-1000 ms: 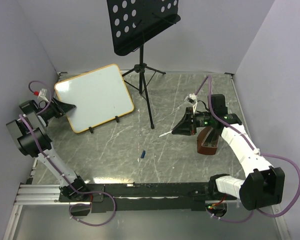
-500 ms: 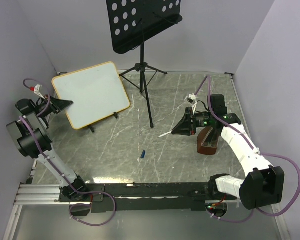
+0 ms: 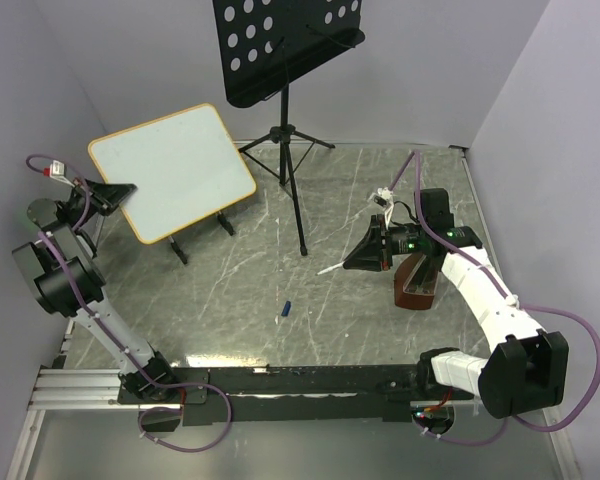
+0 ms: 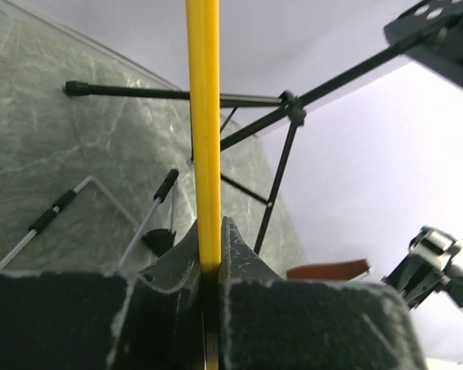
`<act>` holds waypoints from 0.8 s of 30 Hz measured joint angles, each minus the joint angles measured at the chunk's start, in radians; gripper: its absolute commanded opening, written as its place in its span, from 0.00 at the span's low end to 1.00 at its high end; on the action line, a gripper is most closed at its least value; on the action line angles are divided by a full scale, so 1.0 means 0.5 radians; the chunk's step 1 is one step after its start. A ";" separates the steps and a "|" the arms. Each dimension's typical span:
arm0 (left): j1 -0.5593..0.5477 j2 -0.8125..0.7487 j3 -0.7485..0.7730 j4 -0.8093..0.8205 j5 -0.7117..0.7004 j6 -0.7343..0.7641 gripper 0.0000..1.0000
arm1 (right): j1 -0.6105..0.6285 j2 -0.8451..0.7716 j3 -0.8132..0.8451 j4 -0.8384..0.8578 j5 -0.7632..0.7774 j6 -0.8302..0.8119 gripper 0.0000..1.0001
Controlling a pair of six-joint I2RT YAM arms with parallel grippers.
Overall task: Write a sentence on the whiteboard
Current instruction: Pick up the whiteboard from the whiteboard stand.
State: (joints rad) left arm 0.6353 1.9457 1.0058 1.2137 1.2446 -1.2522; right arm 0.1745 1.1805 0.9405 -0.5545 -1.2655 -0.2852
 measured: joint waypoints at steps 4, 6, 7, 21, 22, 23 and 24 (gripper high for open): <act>0.002 -0.077 -0.008 -0.004 -0.063 -0.018 0.01 | 0.000 0.000 0.000 -0.001 0.000 0.000 0.00; 0.006 -0.203 -0.076 -0.019 -0.099 0.078 0.01 | 0.002 0.000 0.000 -0.002 0.000 0.000 0.00; 0.007 -0.294 -0.121 -0.028 -0.115 0.142 0.01 | 0.003 0.000 0.000 -0.002 -0.001 0.000 0.00; -0.019 -1.849 -0.683 -1.201 -0.367 0.970 0.01 | 0.066 -0.003 0.004 -0.048 -0.014 -0.025 0.00; -0.026 -1.896 -0.716 -1.307 -0.381 0.990 0.01 | 0.067 -0.005 0.004 -0.052 -0.014 -0.029 0.00; -0.034 -1.929 -0.741 -1.389 -0.393 1.006 0.01 | 0.067 -0.009 0.004 -0.055 -0.014 -0.031 0.00; -0.047 -1.967 -0.768 -1.490 -0.407 1.019 0.01 | 0.067 -0.015 0.004 -0.060 -0.014 -0.035 0.00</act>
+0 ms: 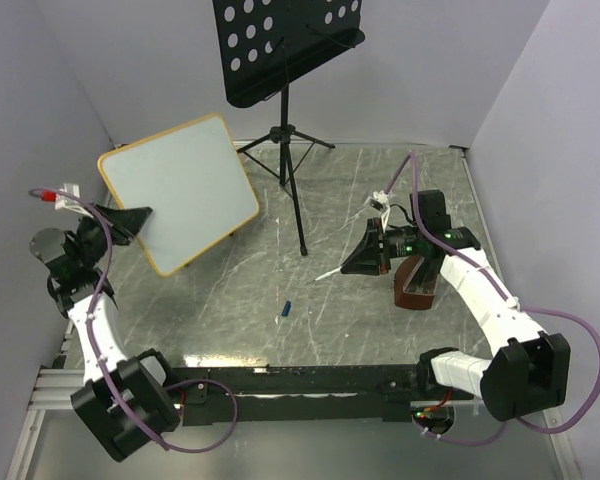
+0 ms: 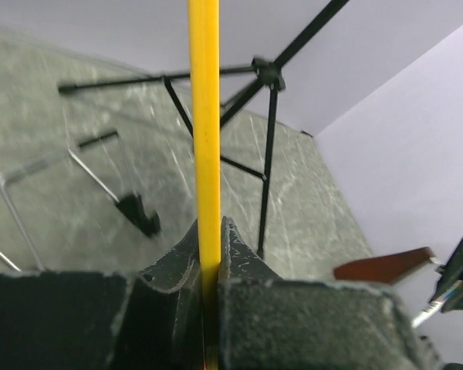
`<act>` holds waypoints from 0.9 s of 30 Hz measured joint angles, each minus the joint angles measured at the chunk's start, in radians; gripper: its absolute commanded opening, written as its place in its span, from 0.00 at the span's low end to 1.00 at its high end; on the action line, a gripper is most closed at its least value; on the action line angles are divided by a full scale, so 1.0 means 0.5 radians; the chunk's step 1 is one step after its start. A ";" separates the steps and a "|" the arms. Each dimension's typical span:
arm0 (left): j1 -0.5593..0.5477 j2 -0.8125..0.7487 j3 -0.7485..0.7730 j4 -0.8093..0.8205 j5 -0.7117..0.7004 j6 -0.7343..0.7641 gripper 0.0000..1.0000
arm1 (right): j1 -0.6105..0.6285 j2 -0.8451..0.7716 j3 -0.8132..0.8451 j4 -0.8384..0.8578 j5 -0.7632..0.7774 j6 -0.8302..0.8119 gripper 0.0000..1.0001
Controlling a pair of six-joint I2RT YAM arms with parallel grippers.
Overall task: Write a sentence on the whiteboard
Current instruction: Pick up the whiteboard from the whiteboard stand, then write a sentence on the whiteboard.
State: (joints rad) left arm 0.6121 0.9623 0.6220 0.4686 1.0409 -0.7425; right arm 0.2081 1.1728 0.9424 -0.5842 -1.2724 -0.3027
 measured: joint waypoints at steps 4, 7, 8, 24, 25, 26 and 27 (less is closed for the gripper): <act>-0.060 -0.133 -0.041 -0.309 -0.037 0.018 0.01 | 0.000 -0.034 0.000 -0.010 0.001 -0.012 0.00; -0.117 -0.239 -0.041 -0.439 -0.047 0.032 0.01 | 0.001 -0.056 0.000 -0.016 0.008 -0.021 0.00; -0.137 -0.284 -0.041 -0.473 -0.047 0.032 0.01 | 0.002 -0.061 0.000 -0.018 0.009 -0.025 0.00; -0.390 -0.461 -0.148 -0.463 0.059 -0.241 0.01 | -0.030 -0.169 0.013 -0.078 0.021 -0.089 0.00; -0.406 -0.471 -0.172 -0.430 0.072 -0.274 0.01 | -0.042 -0.172 0.013 -0.079 0.015 -0.092 0.00; -0.422 -0.479 -0.198 -0.385 0.085 -0.316 0.01 | -0.055 -0.174 0.013 -0.082 0.008 -0.092 0.00; -0.434 -0.484 -0.217 -0.347 0.092 -0.348 0.01 | -0.064 -0.175 0.013 -0.082 0.004 -0.092 0.00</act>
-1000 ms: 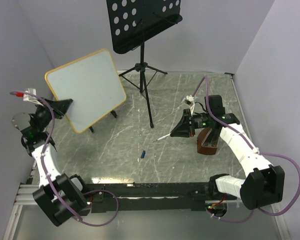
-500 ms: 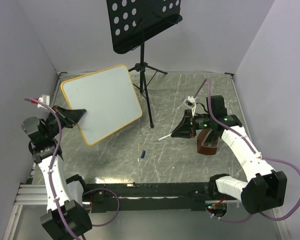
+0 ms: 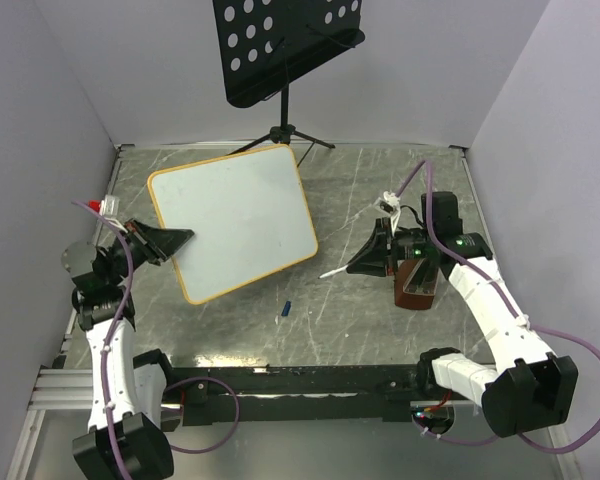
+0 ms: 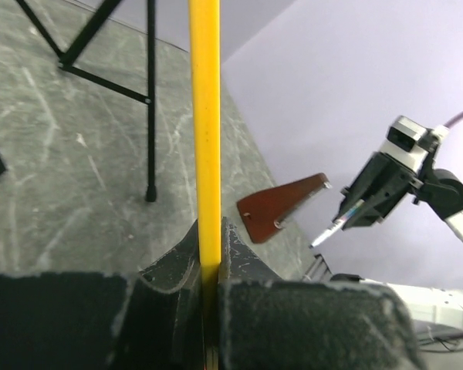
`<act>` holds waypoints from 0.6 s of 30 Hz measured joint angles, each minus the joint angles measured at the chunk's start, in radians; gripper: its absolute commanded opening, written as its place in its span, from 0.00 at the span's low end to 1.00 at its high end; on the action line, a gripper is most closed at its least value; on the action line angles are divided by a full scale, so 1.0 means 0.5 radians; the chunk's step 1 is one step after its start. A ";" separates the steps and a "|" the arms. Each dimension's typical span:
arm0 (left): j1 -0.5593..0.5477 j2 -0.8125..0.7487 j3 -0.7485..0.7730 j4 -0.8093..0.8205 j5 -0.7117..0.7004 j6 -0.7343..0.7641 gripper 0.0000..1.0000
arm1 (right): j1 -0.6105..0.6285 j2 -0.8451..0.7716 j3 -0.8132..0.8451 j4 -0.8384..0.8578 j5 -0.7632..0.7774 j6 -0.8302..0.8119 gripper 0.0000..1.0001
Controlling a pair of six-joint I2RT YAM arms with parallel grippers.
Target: Write a sentence on the whiteboard
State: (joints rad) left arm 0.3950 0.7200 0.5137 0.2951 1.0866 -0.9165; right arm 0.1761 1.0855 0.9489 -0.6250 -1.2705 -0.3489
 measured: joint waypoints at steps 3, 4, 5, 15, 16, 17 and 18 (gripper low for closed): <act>-0.062 -0.018 -0.045 0.111 -0.002 -0.092 0.01 | -0.037 -0.013 0.000 -0.008 -0.027 -0.002 0.00; -0.086 -0.021 -0.052 0.134 -0.008 -0.108 0.01 | -0.045 -0.019 0.000 -0.009 -0.032 -0.002 0.00; -0.121 -0.024 -0.060 0.158 -0.024 -0.121 0.01 | -0.056 -0.026 0.000 -0.009 -0.043 -0.001 0.00; -0.716 -0.031 -0.148 0.323 -0.417 -0.135 0.01 | -0.150 -0.063 0.000 -0.008 -0.111 0.000 0.00; -0.784 -0.021 -0.171 0.349 -0.466 -0.130 0.01 | -0.159 -0.063 0.000 -0.008 -0.111 0.000 0.00; -0.838 -0.012 -0.190 0.369 -0.515 -0.130 0.01 | -0.171 -0.063 0.000 -0.008 -0.112 0.000 0.00; -0.888 0.008 -0.208 0.398 -0.560 -0.127 0.01 | -0.179 -0.063 0.000 -0.008 -0.112 0.000 0.00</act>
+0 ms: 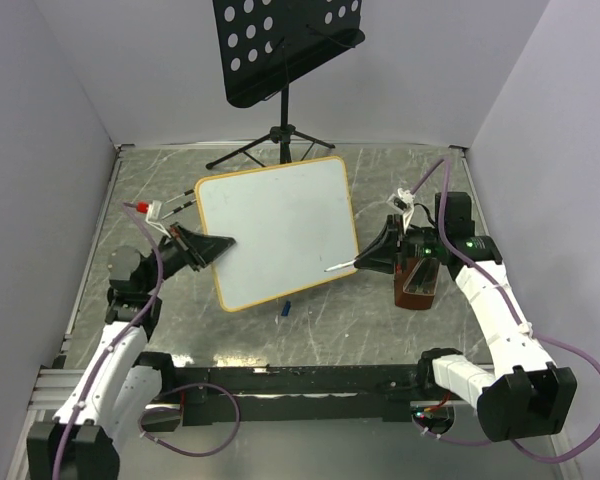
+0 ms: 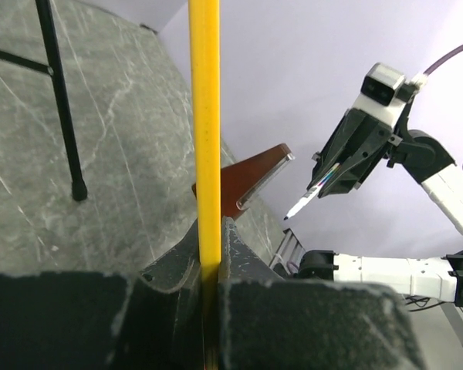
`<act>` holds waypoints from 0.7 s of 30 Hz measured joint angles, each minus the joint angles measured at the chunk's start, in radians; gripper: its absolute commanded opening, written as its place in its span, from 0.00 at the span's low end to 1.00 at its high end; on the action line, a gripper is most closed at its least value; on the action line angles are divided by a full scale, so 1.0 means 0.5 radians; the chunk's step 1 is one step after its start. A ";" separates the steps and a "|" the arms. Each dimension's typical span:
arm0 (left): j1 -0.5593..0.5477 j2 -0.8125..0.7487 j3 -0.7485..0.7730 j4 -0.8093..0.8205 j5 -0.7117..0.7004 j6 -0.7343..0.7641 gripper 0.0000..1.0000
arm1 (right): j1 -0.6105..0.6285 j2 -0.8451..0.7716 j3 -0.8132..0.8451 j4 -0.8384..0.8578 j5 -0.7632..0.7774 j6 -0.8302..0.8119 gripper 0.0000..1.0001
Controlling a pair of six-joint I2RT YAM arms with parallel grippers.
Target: Write a sentence on the whiteboard
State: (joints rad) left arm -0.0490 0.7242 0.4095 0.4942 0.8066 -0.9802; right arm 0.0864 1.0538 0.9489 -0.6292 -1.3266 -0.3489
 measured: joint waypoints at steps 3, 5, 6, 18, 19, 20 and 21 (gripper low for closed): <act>-0.166 0.081 -0.067 0.100 -0.144 0.001 0.01 | -0.013 0.000 0.002 -0.003 0.002 -0.001 0.00; -0.253 0.117 -0.122 0.156 -0.218 0.000 0.01 | -0.017 0.002 0.017 -0.023 0.004 -0.009 0.00; -0.283 0.131 -0.146 0.179 -0.249 0.001 0.01 | -0.018 0.005 0.033 -0.038 0.006 -0.015 0.00; -0.509 0.223 -0.254 0.303 -0.594 0.124 0.01 | -0.018 0.166 0.364 -0.330 0.083 -0.216 0.00; -0.519 0.223 -0.254 0.304 -0.617 0.140 0.01 | -0.018 0.166 0.368 -0.337 0.092 -0.219 0.00; -0.528 0.224 -0.254 0.305 -0.636 0.156 0.01 | -0.018 0.166 0.370 -0.340 0.099 -0.220 0.00; -0.535 0.224 -0.254 0.305 -0.652 0.168 0.01 | -0.018 0.166 0.372 -0.345 0.108 -0.220 0.00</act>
State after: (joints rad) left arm -0.3164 0.8360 0.2825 0.6468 0.4805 -0.8963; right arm 0.0772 1.1366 1.1351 -0.8017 -1.2728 -0.4587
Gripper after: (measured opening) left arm 0.078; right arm 0.200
